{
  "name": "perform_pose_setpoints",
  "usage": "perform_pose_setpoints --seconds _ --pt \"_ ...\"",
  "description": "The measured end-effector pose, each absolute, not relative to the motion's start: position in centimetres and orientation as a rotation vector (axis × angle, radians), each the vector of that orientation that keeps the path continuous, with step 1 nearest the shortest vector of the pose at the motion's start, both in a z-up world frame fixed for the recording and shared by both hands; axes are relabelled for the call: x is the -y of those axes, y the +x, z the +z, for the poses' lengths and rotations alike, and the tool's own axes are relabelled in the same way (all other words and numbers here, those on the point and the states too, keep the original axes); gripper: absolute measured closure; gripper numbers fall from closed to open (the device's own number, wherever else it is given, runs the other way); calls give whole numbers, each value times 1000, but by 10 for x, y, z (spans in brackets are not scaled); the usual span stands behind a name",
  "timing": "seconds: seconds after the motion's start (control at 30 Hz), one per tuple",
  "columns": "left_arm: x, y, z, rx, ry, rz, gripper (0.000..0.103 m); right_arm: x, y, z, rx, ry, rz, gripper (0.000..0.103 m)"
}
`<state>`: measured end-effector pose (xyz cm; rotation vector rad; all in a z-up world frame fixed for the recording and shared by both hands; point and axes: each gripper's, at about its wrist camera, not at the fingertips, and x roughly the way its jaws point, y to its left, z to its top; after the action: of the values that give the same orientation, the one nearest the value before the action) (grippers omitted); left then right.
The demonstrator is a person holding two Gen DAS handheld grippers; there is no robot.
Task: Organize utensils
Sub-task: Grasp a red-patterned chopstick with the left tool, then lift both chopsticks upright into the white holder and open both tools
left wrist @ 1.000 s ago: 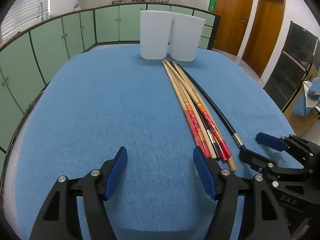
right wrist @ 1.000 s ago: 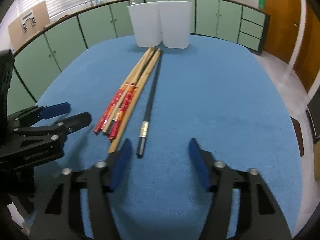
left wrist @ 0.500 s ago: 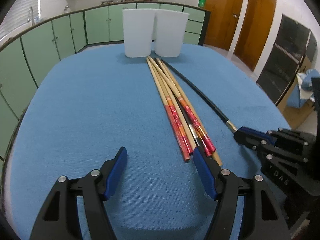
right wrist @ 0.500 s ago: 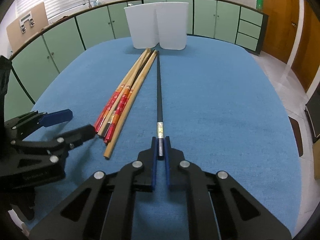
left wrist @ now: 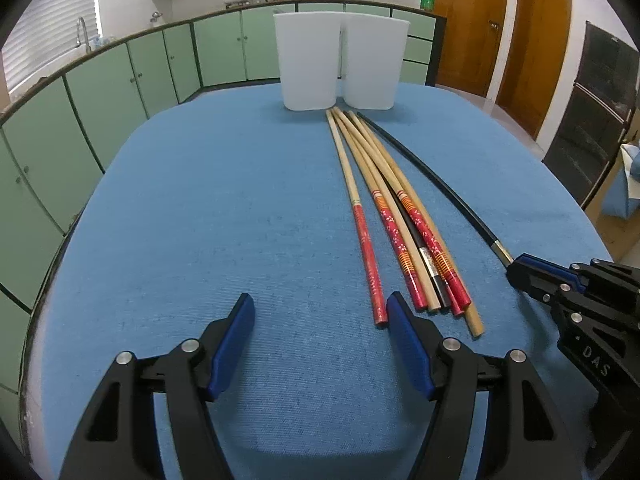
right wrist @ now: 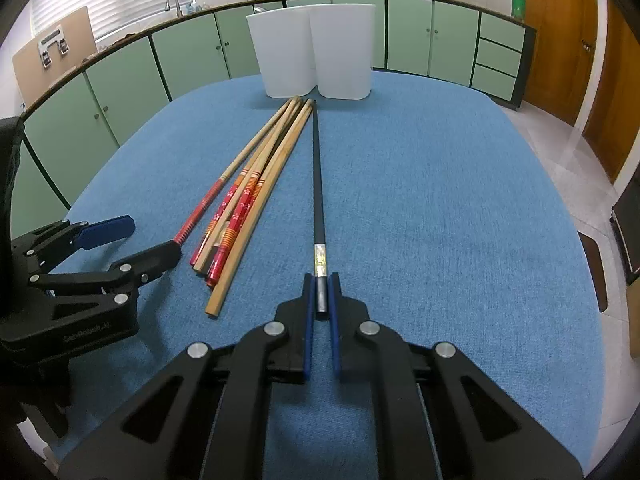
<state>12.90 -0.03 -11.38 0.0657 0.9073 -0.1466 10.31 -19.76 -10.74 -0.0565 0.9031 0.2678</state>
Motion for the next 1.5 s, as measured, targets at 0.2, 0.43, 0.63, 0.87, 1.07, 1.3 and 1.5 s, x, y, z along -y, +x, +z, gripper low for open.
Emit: perform_pose_setpoints --seconds 0.2,0.43,0.63,0.87,1.07,1.3,1.5 --pt "5 133 -114 -904 59 -150 47 200 105 -108 -910 -40 278 95" --pt "18 132 -113 -888 76 -202 92 202 104 -108 -904 -25 285 97" --pt "14 128 -109 -876 41 -210 97 205 100 -101 -866 2 287 97" --pt "2 116 -71 -787 34 -196 97 216 98 -66 -779 20 296 97" --pt "-7 110 -18 -651 13 -199 97 225 103 -20 -684 45 316 97" --pt "-18 122 38 -518 -10 -228 97 232 124 38 -579 71 359 97" --pt "-16 151 65 -471 -16 -267 97 234 154 81 -539 55 391 97"
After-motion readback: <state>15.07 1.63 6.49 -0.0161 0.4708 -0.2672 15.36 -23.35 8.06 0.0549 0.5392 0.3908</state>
